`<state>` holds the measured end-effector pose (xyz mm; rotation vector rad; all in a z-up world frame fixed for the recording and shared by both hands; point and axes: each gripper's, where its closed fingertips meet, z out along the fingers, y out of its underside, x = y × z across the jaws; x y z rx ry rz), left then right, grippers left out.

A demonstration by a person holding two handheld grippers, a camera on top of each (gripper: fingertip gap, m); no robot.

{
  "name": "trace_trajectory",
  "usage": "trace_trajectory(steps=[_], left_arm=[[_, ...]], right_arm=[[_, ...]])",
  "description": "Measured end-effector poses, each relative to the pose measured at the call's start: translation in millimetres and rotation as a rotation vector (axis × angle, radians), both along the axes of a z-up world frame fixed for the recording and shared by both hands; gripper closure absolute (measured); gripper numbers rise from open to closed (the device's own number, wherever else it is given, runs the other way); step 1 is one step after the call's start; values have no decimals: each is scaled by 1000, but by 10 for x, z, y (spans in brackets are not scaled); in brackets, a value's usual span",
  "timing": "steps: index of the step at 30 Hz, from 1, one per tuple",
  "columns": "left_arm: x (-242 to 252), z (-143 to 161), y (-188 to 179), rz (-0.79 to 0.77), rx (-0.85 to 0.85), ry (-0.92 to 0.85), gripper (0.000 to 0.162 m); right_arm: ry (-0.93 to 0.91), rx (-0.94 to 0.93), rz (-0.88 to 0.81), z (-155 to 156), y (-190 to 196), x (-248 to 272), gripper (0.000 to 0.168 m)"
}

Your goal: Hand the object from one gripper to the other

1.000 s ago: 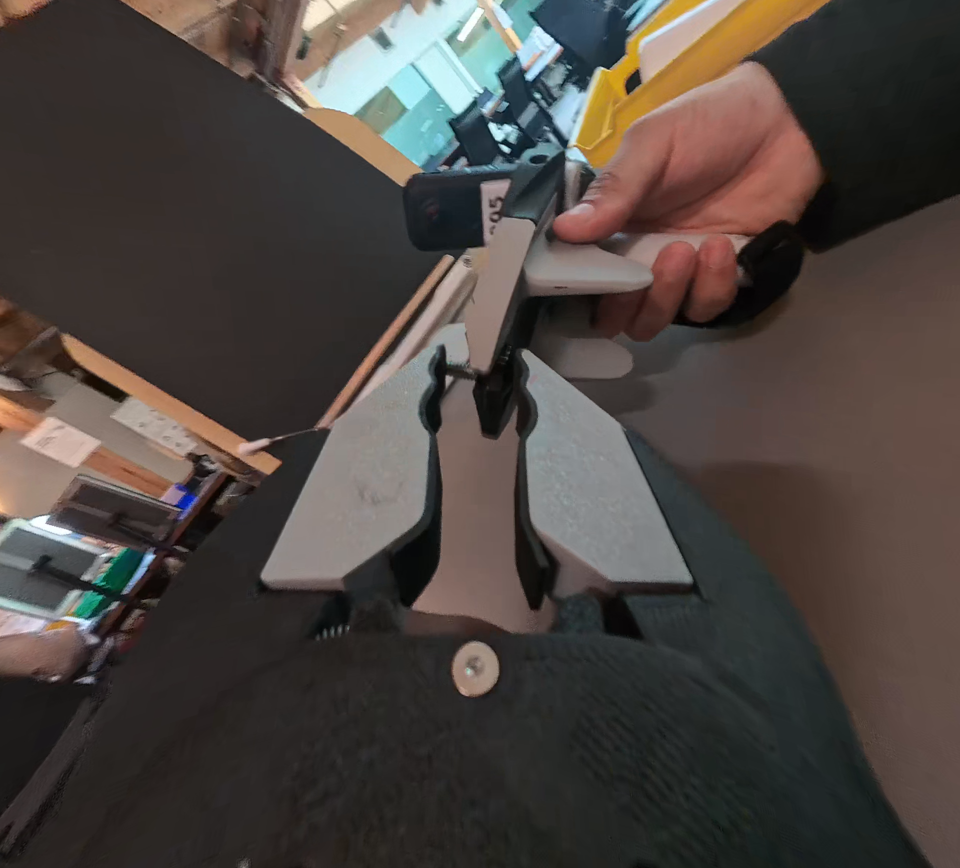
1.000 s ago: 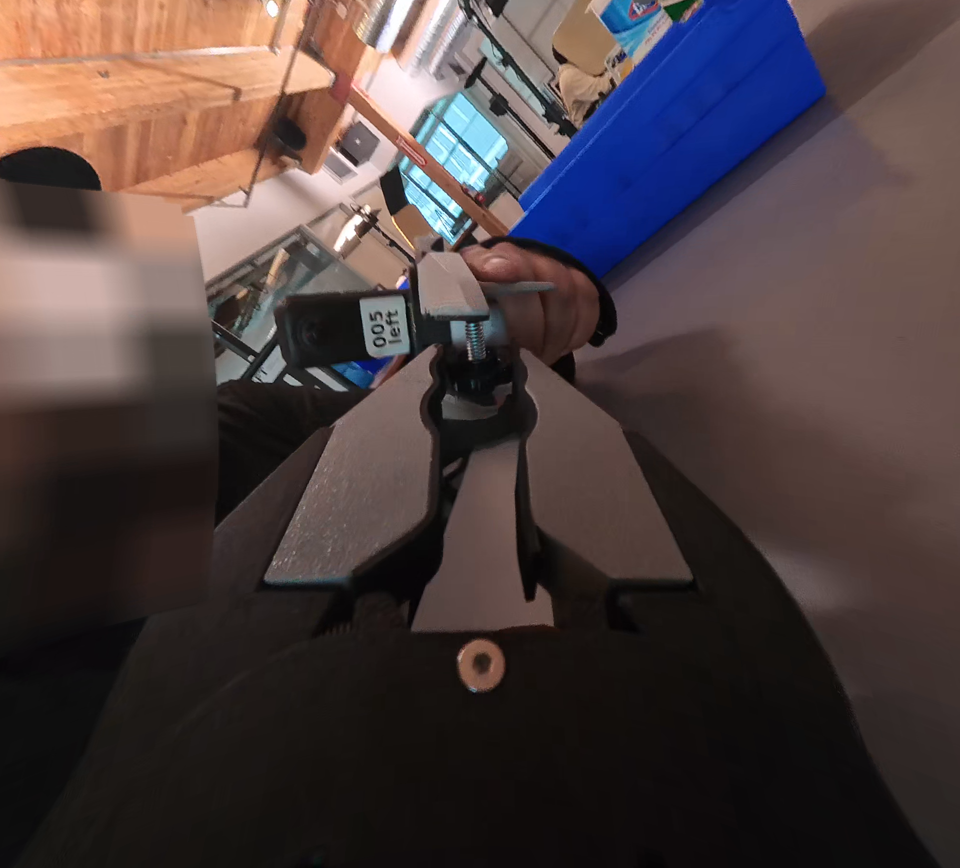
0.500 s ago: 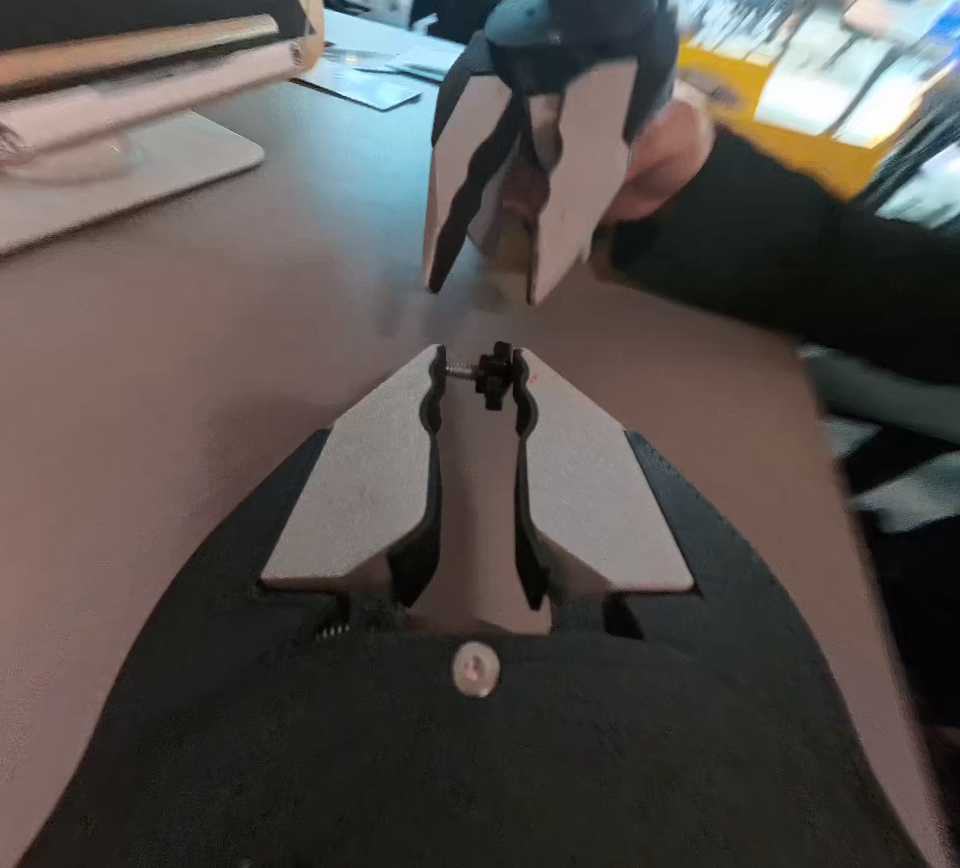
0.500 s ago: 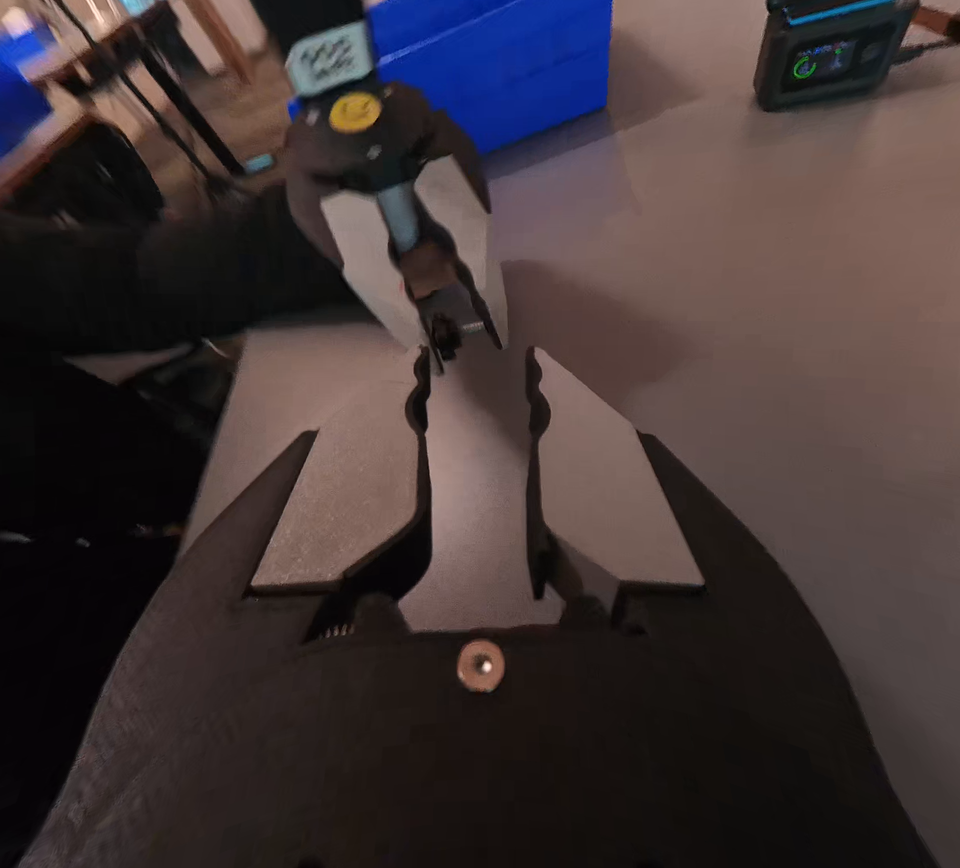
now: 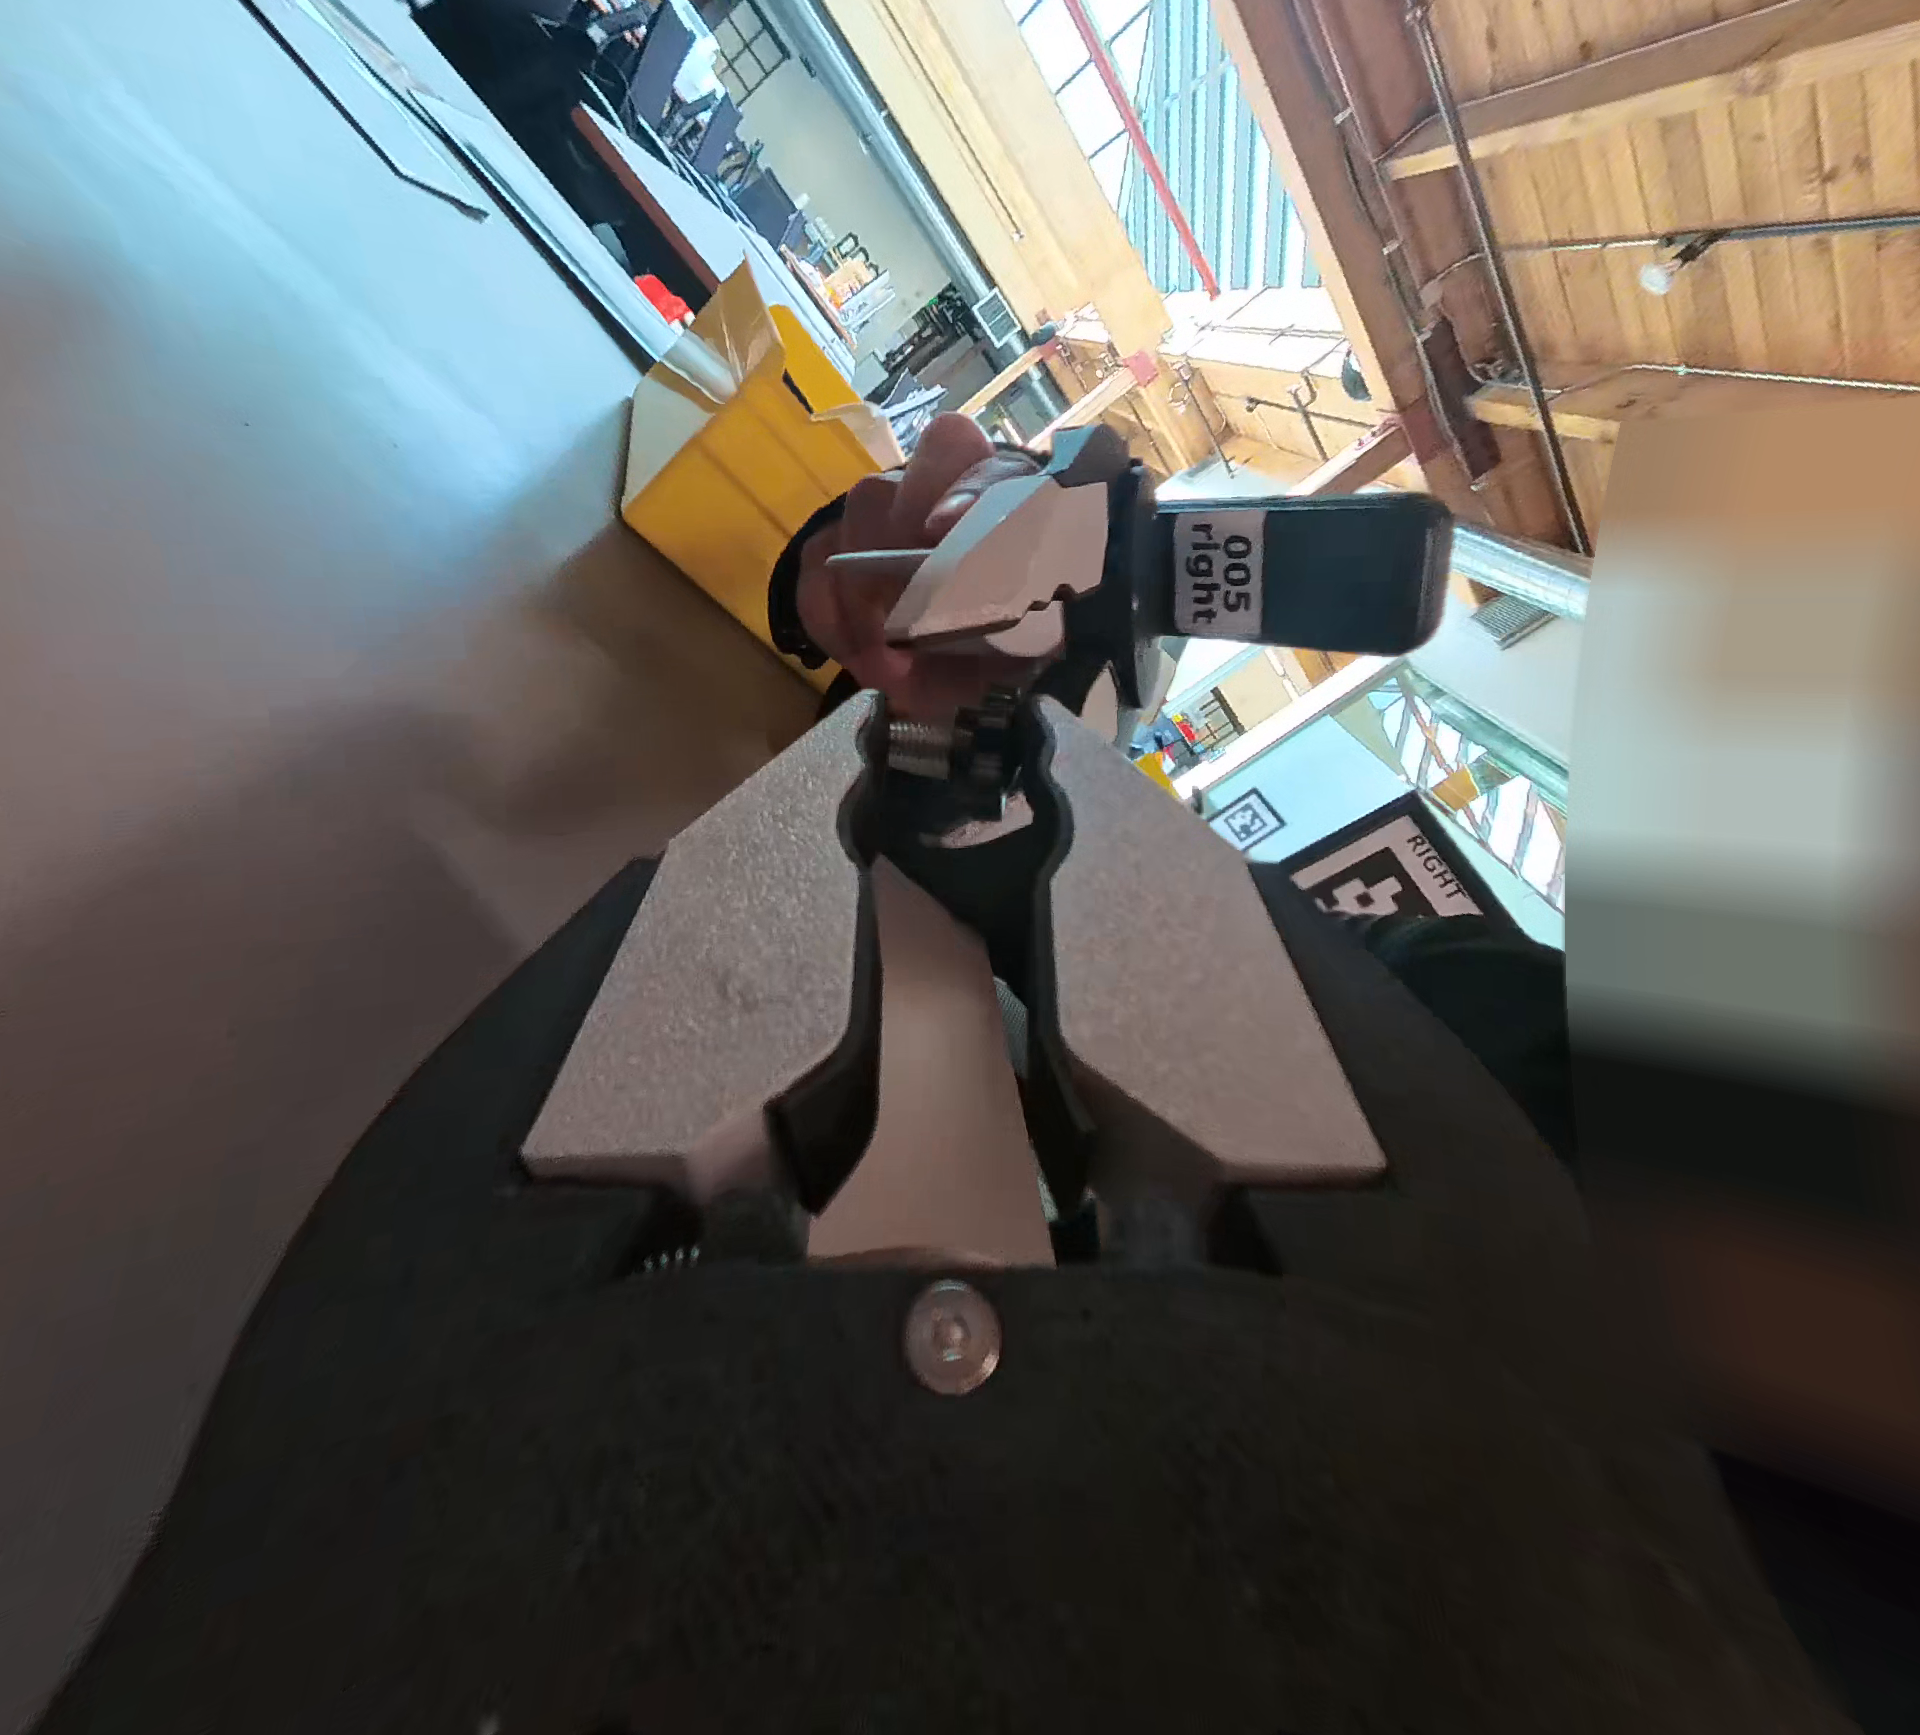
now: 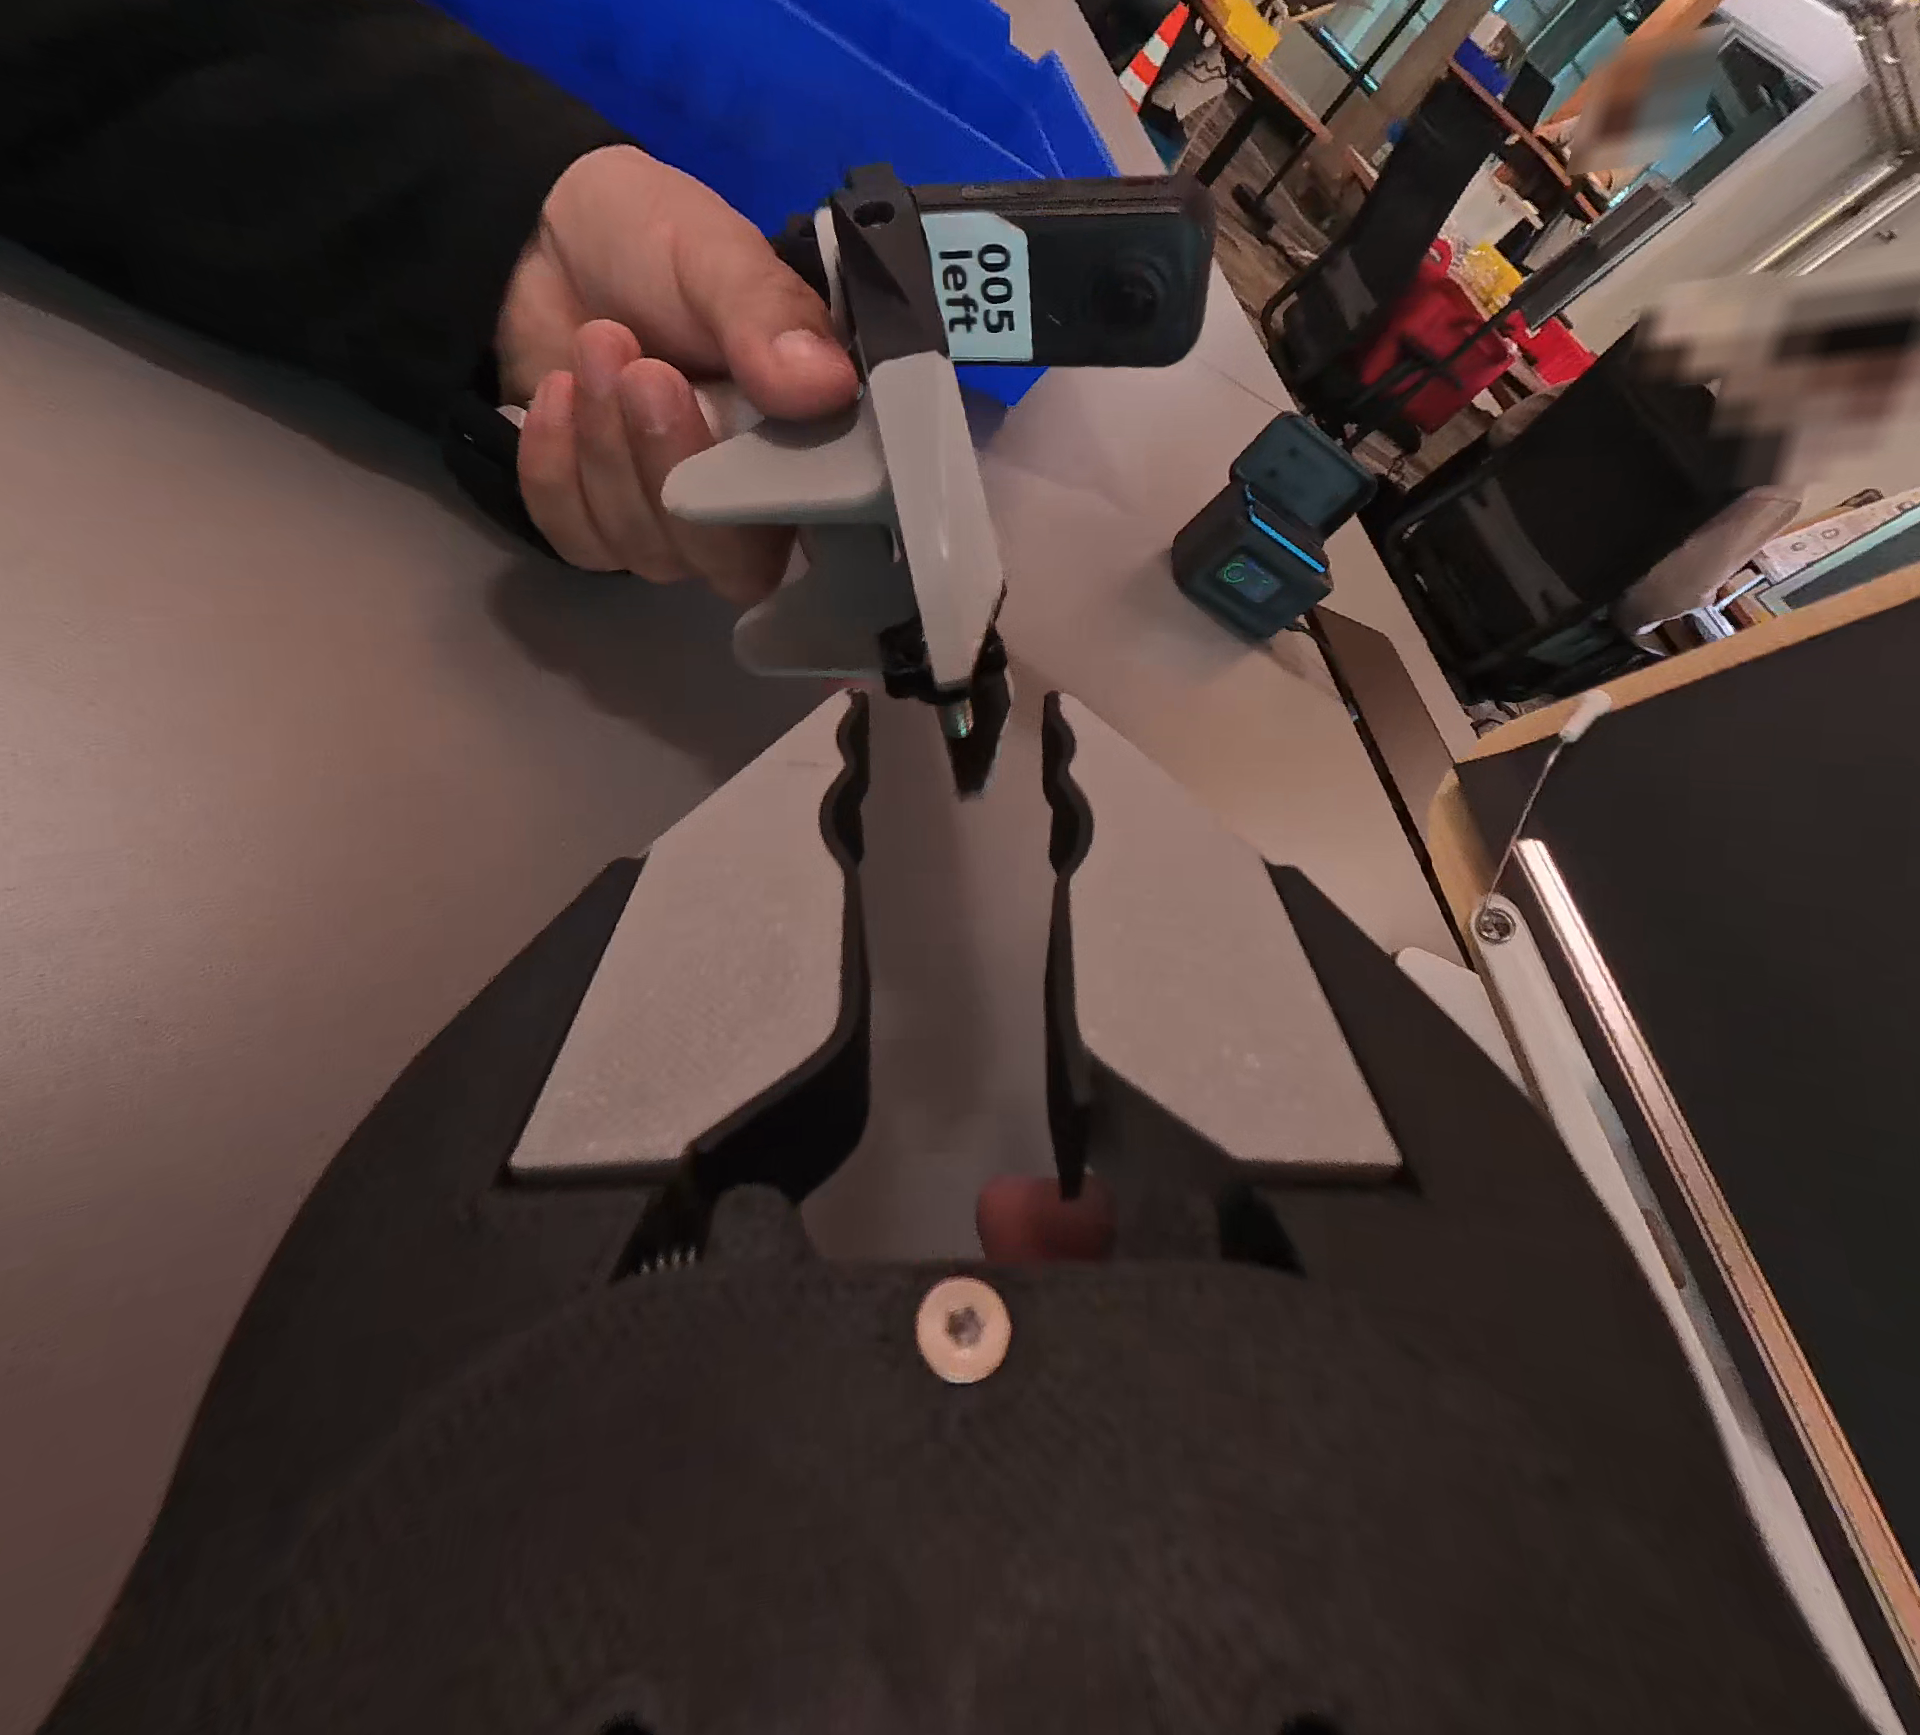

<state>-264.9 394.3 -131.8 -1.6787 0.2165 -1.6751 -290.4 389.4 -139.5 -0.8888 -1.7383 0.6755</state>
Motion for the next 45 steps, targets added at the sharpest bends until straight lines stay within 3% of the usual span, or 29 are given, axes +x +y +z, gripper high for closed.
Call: trace_trajectory(steps=[2, 5, 9, 11, 13, 16, 20, 23, 25, 28, 32, 34, 40, 43, 45], left_arm=[[40, -23, -2, -8, -8, 5, 139], [13, 20, 9, 6, 8, -6, 139], [-127, 17, 93, 98, 42, 62, 128], [-248, 26, 154, 180, 95, 139, 124], [-362, -16, 243, 307, 207, 332, 123], [-360, -152, 276, 399, 440, 724, 108], [-243, -254, 286, 463, 774, 1108, 113], [-190, -219, 281, 535, 986, 1270, 115], [-145, -167, 258, 567, 1084, 1312, 117], [-90, -141, 227, 578, 1169, 1343, 118], [-19, -195, 186, 524, 1212, 1359, 138], [-23, -212, 189, 502, 1196, 1364, 137], [-175, -113, 250, 517, 941, 1139, 138], [-226, -85, 262, 484, 761, 947, 138], [-228, 18, 240, 487, 728, 820, 138]], right_arm=[[-9, 11, 17, -26, -40, -8, 150], [5, -16, 4, 12, -30, -32, 151], [13, -185, -106, 43, 250, -39, 151], [-18, -368, -127, -9, 366, -15, 151], [-40, -571, -119, -34, 418, 6, 151], [-43, -817, -79, -1, 430, 36, 151], [-42, -1163, 58, 131, 338, 95, 151], [-103, -1394, 130, 110, 268, 122, 151], [-157, -1450, 140, 31, 217, 113, 151], [-233, -1466, 163, -48, 90, 99, 151], [-273, -1452, 182, -90, -2, 85, 151], [-280, -1442, 176, -108, -2, 87, 150], [-203, -1384, 189, 32, 114, 153, 143], [-128, -1272, 117, 72, 294, 190, 141], [-110, -1175, 53, 48, 370, 179, 138]])
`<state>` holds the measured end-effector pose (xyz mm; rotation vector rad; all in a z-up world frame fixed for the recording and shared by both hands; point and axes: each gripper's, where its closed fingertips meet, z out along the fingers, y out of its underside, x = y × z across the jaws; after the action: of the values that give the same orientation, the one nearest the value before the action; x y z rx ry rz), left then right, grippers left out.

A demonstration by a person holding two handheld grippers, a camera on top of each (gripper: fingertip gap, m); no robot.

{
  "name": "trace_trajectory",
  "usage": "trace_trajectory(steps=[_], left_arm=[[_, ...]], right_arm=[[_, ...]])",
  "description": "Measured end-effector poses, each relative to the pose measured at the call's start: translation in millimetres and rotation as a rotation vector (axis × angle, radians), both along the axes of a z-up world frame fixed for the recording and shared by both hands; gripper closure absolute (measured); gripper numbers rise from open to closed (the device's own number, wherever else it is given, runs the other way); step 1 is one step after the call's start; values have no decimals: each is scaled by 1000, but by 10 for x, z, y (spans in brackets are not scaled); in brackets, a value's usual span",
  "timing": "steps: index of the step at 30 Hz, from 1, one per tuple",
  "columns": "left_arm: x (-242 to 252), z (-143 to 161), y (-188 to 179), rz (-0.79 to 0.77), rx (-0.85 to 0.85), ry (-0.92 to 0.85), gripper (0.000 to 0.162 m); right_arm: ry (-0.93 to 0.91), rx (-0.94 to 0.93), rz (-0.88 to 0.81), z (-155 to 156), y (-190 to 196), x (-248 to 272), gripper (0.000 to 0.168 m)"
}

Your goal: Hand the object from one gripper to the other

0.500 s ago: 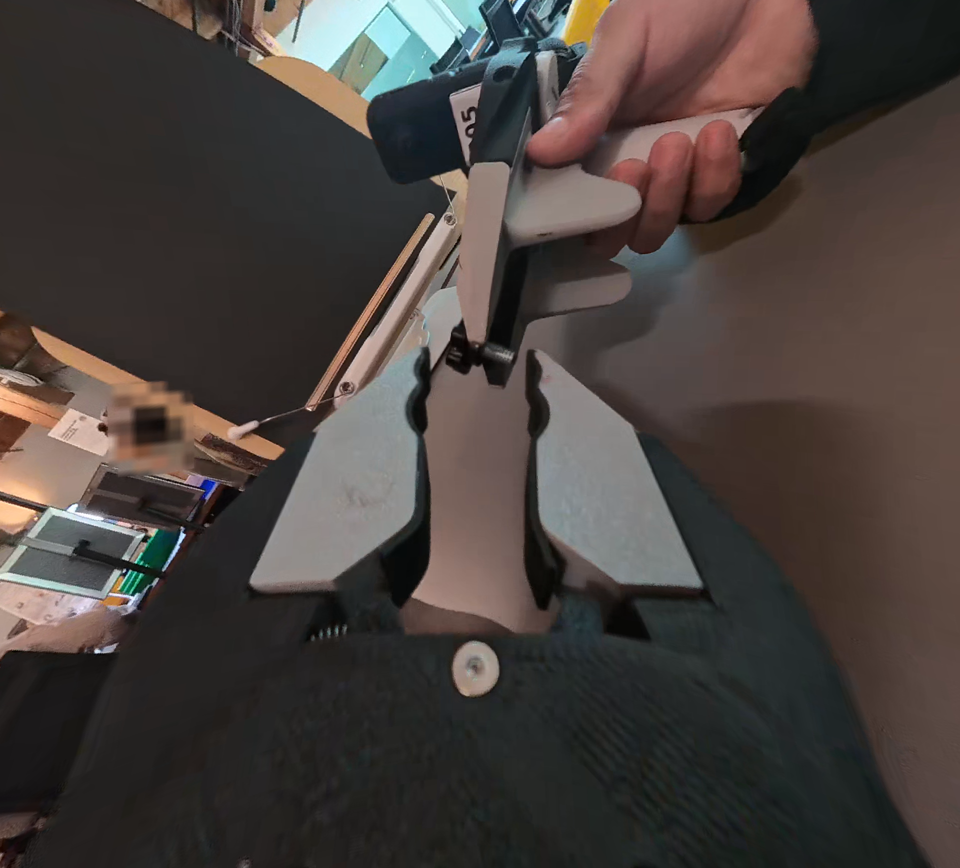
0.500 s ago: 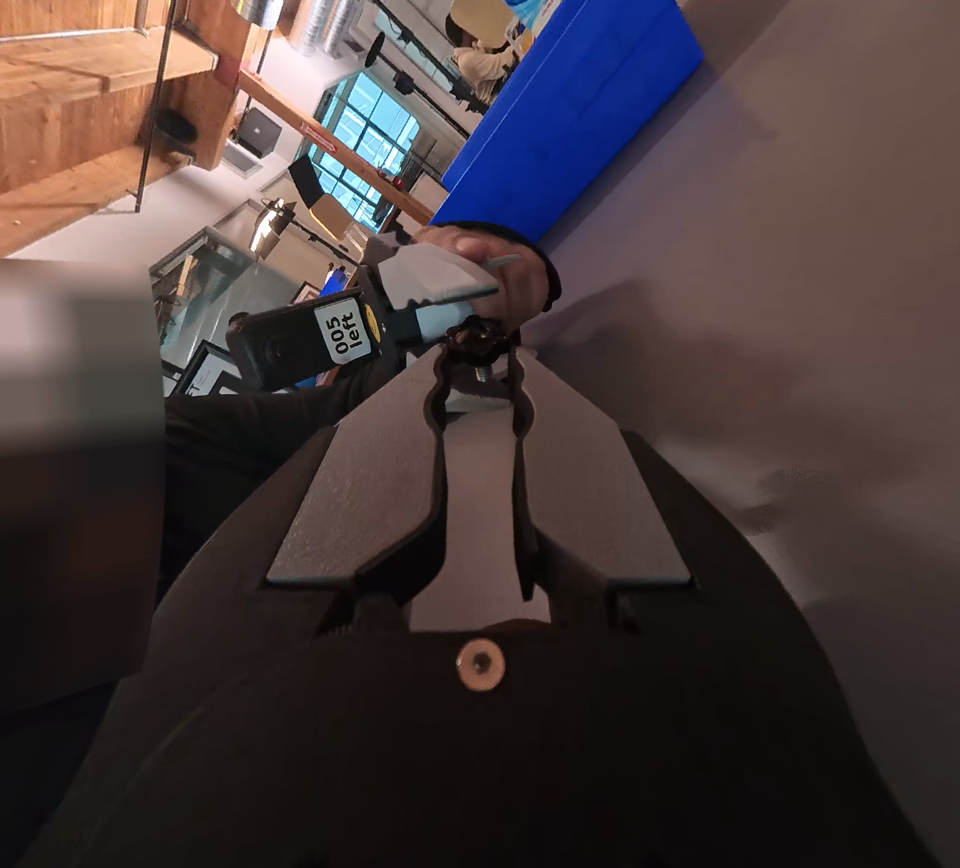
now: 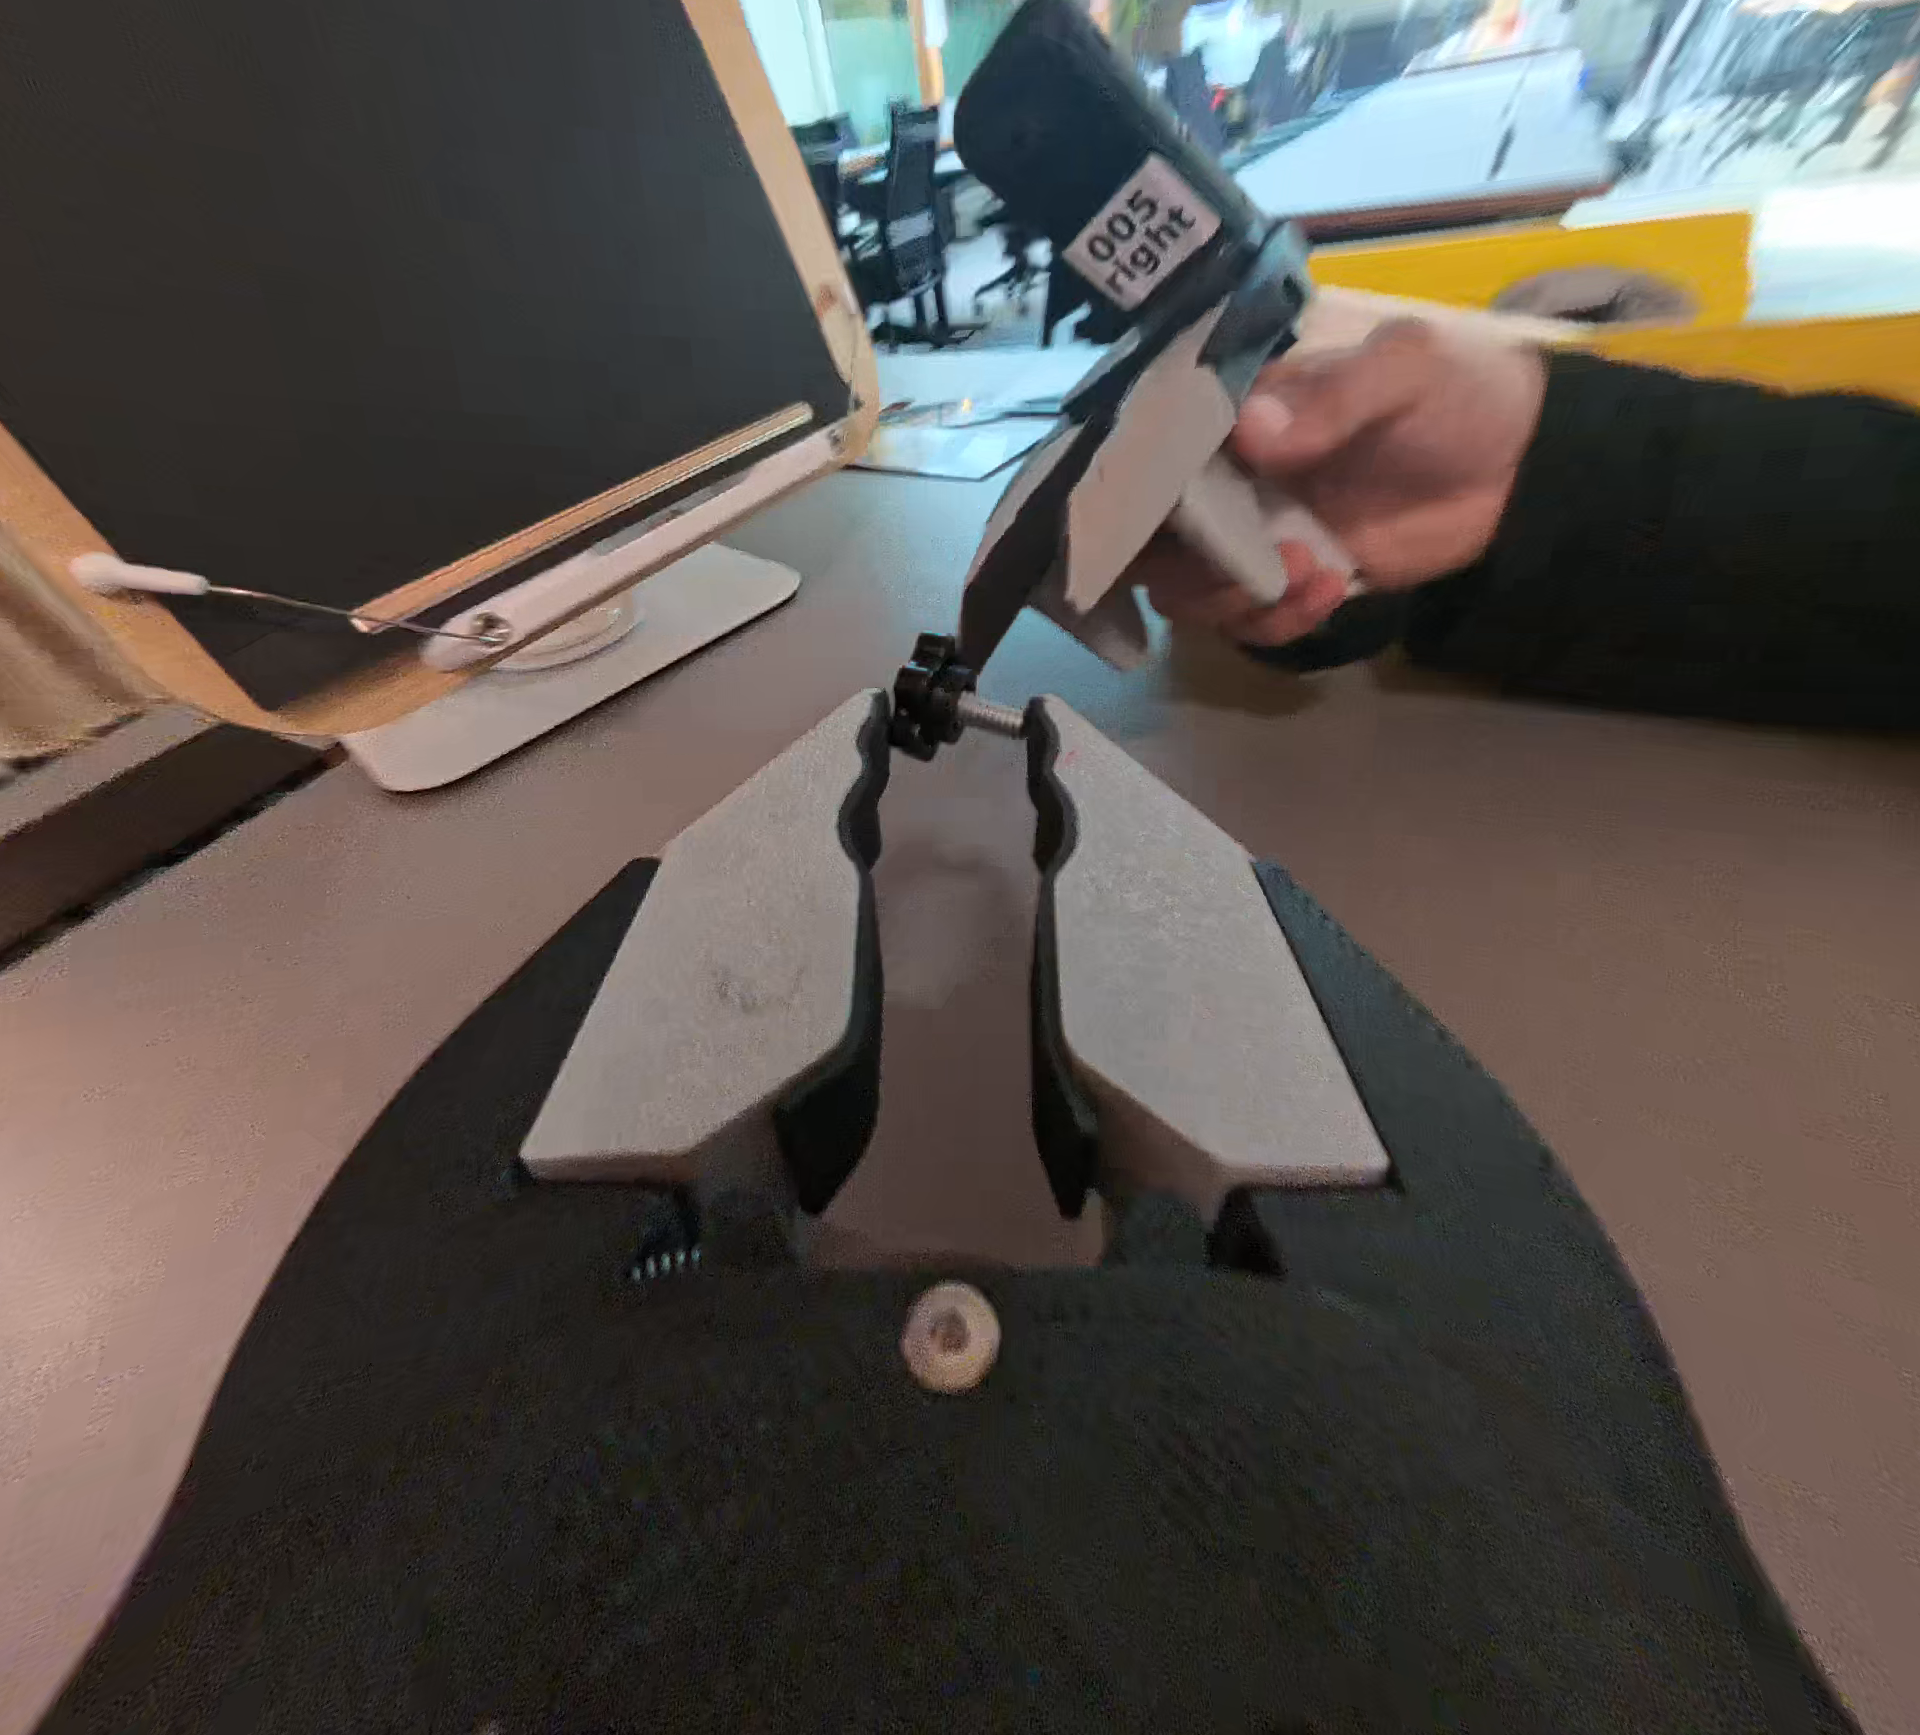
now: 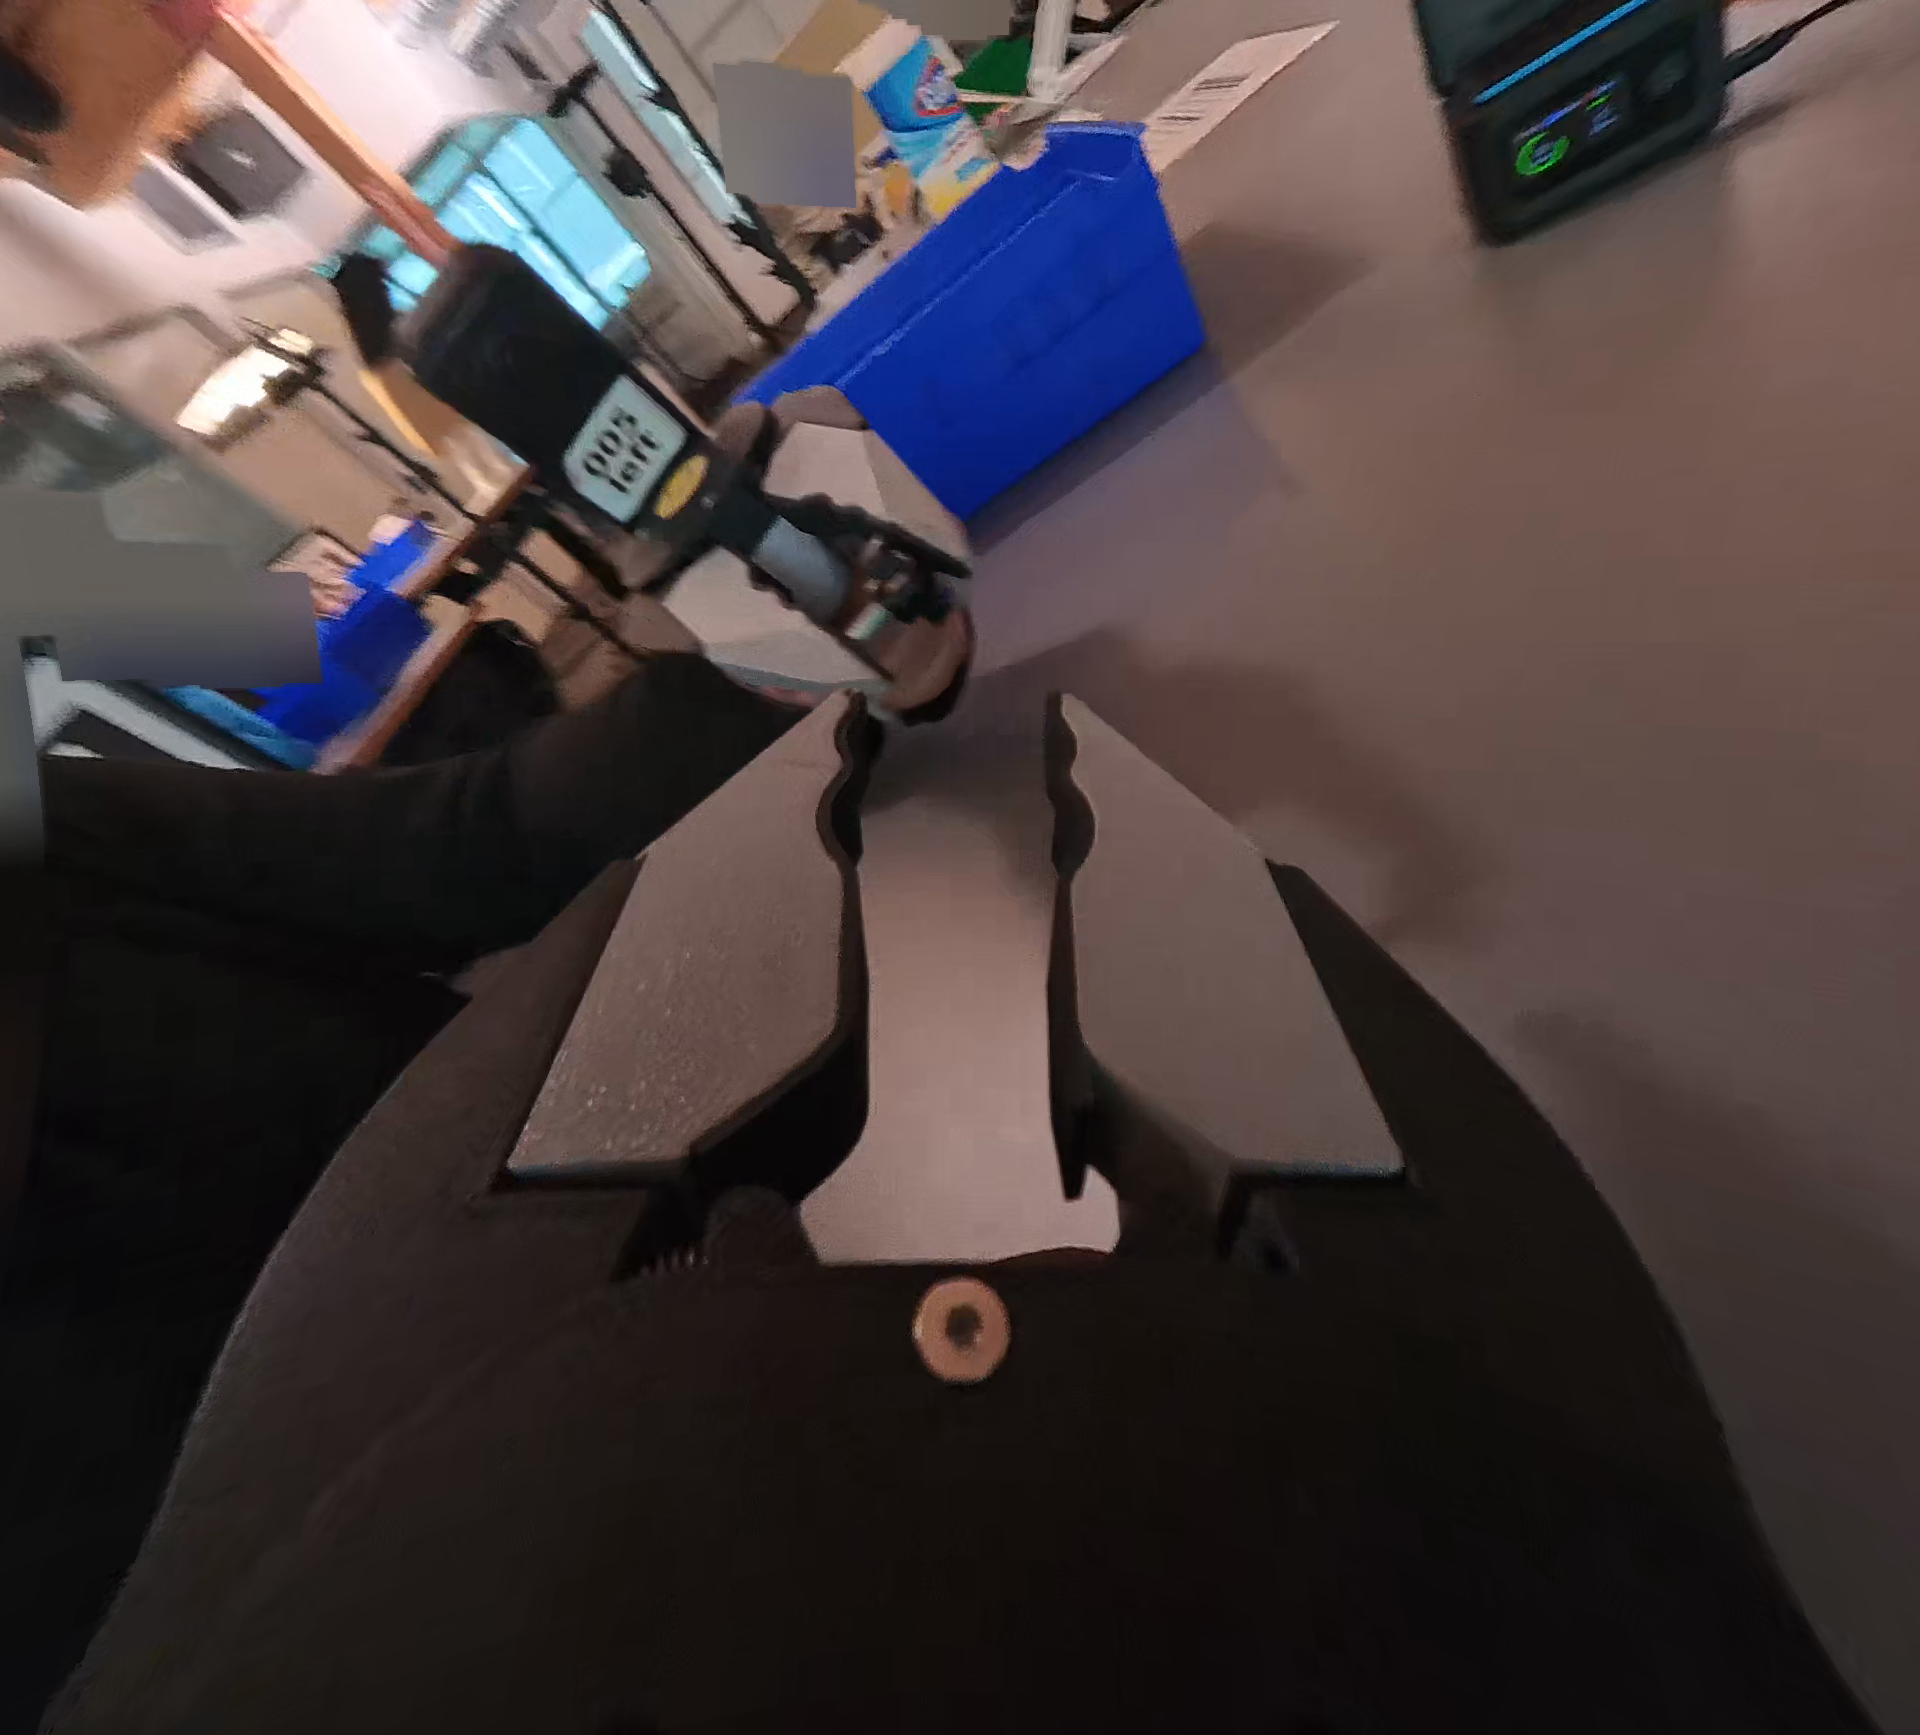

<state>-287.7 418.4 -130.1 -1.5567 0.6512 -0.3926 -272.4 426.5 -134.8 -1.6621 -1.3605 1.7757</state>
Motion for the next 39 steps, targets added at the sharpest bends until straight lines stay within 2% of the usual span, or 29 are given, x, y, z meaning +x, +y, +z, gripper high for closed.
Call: trace_trajectory(steps=[4, 7, 10, 13, 15, 19, 24, 29, 31, 33, 36, 39], left_arm=[[5, 75, -48, -112, -137, -254, 139], [85, -6, -119, -245, -346, -428, 138], [137, -88, -159, -313, -508, -540, 138], [193, -60, -227, -405, -613, -658, 138], [216, -49, -250, -432, -643, -692, 139], [259, -137, -245, -421, -684, -670, 138], [251, -144, -195, -388, -669, -668, 138], [137, -117, -118, -313, -601, -632, 137], [93, -107, -111, -294, -571, -606, 142], [35, -113, -56, -240, -532, -560, 133], [-8, -65, -21, -158, -373, -396, 127], [13, -105, 6, -45, -172, -82, 116]], right_arm=[[-13, 275, -62, -18, 20, -51, 133], [17, 456, -75, 43, -39, -67, 132], [32, 618, -35, 37, -156, -56, 132], [-11, 835, 17, -119, -250, -50, 131], [-4, 960, 23, -169, -311, -82, 131], [13, 1078, 10, -174, -386, -147, 134], [12, 1170, -45, -147, -312, -156, 150], [-15, 938, -61, -158, -214, -173, 153], [9, 801, -83, -91, -157, -167, 153], [-9, 628, -88, -90, -75, -148, 153], [-8, 323, -57, -72, -27, -111, 153], [-19, 61, 9, -66, -64, -69, 153]])
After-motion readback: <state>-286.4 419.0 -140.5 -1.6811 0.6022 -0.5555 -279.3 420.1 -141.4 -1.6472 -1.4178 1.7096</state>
